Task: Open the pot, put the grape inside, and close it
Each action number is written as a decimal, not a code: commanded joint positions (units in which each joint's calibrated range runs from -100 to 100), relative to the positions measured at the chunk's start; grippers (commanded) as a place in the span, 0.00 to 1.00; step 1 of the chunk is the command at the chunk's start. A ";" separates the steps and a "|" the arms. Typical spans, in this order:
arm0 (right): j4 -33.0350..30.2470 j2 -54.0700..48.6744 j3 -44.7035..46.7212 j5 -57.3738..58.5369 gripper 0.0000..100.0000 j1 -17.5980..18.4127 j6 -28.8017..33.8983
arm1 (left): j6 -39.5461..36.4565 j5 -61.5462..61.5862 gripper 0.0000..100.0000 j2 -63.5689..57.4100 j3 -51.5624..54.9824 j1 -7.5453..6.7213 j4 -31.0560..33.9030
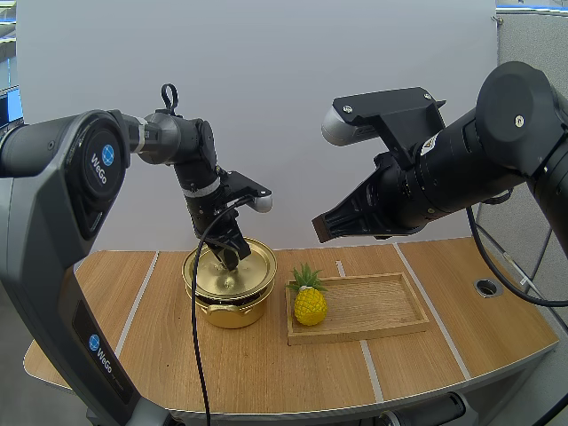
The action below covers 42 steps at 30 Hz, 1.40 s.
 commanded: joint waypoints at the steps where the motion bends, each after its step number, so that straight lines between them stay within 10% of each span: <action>1: 1.18 -0.64 0.22 0.02 0.00 -0.17 -0.09 | 0.25 -4.30 0.00 -0.13 0.44 -0.04 0.94; 42: 2.50 -0.64 0.22 0.02 0.00 -0.17 -0.09 | 0.59 -0.96 0.00 5.57 0.60 -0.04 -0.70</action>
